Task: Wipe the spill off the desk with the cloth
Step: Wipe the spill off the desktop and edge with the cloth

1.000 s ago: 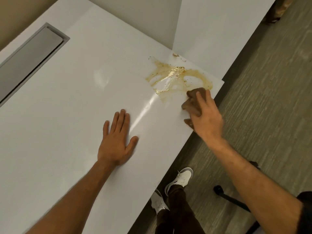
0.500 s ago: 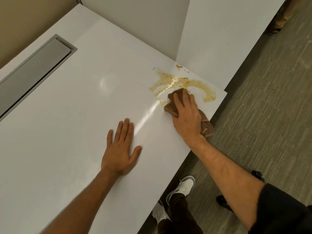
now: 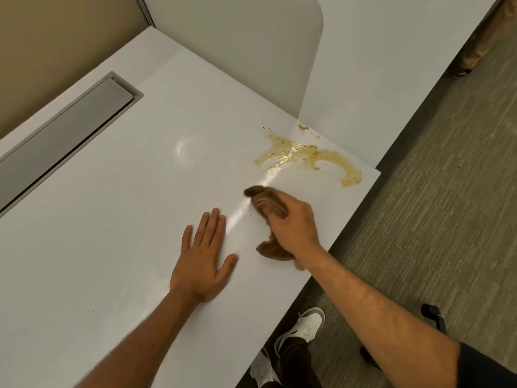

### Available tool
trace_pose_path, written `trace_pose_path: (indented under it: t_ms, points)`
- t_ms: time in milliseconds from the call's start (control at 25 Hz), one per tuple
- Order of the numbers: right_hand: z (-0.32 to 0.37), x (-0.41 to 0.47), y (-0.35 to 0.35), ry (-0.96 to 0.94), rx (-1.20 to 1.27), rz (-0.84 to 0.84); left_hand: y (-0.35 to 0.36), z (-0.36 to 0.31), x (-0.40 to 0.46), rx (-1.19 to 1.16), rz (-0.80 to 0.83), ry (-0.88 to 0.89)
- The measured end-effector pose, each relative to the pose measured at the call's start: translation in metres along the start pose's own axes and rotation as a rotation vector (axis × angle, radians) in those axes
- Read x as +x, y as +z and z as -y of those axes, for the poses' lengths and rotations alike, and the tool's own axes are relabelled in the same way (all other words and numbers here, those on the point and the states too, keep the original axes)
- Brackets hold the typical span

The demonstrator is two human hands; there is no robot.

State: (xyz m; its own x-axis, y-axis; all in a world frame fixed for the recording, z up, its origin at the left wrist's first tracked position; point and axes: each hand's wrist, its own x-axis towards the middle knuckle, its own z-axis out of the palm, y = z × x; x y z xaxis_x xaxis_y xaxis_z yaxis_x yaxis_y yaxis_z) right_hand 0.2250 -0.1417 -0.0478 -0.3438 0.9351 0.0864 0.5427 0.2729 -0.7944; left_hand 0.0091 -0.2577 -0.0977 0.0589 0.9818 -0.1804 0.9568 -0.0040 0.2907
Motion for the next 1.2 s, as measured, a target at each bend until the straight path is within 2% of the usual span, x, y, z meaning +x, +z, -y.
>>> trace_pose_path:
  t_ms: [80,120,240,320,360,520,720,960,1200]
  points:
    - [-0.004,0.009,-0.017,0.094,0.009,-0.216,0.000,0.001,0.000,0.003,0.009,0.002]
    - [-0.009,0.012,-0.020,0.116,-0.024,-0.270,0.001,0.001,-0.001,0.002,0.002,0.002]
    - [-0.026,0.013,-0.005,0.180,-0.287,-0.134,0.002,0.001,0.000,0.000,-0.003,-0.006]
    - [-0.036,0.012,0.012,0.116,-0.534,-0.122,0.004,0.000,-0.001,0.004,-0.007,-0.003]
    - [-0.038,0.018,0.018,0.095,-0.574,-0.136,0.005,0.000,0.000,0.008,-0.012,-0.005]
    - [-0.037,0.058,0.029,0.130,-0.514,-0.119,0.005,0.001,0.000,0.001,-0.002,-0.010]
    - [-0.029,0.114,0.041,0.044,-0.423,-0.061,0.005,0.001,0.000,-0.002,0.000,-0.010]
    - [-0.018,0.125,0.054,-0.236,-0.357,0.082,0.003,0.000,-0.001,-0.001,0.011,-0.008]
    - [-0.023,0.067,0.056,-0.482,-0.396,0.141,0.003,0.000,-0.001,0.000,0.001,-0.015]
